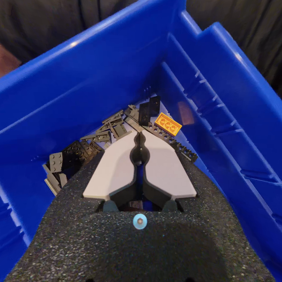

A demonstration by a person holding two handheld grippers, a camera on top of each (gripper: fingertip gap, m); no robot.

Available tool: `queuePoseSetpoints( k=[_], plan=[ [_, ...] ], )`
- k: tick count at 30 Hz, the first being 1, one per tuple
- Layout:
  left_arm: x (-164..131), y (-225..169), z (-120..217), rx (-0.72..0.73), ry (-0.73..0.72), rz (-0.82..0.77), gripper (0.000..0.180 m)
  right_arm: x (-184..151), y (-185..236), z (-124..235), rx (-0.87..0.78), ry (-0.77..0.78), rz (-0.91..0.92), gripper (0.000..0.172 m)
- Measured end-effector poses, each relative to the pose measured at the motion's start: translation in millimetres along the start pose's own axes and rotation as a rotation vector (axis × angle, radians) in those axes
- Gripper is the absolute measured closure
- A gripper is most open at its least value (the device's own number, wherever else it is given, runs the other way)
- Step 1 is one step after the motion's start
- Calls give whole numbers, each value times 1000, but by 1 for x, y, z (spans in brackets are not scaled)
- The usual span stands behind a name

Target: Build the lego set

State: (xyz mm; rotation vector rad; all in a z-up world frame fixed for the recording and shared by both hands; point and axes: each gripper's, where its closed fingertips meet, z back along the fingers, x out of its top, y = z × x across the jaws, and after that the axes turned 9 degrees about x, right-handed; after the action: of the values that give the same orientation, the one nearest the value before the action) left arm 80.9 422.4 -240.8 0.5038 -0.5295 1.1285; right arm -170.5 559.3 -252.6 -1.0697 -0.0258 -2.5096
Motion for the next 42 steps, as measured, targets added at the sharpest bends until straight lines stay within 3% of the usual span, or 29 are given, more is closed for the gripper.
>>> queuePoseSetpoints(
  k=[7,12,26,35,42],
  plan=[
    [2,23,12,132,2,-42,172,0,0,0,-1,0,1,156],
    [-4,26,27,150,-3,-6,159,0,0,0,2,0,-1,156],
    [-72,-17,88,70,65,118,141,0,0,0,0,0,0,156],
    [-113,-22,116,79,169,-19,138,0,0,0,-7,-1,5,156],
    [-120,-37,120,-20,200,-151,145,0,0,0,-4,0,3,156]
  ],
)
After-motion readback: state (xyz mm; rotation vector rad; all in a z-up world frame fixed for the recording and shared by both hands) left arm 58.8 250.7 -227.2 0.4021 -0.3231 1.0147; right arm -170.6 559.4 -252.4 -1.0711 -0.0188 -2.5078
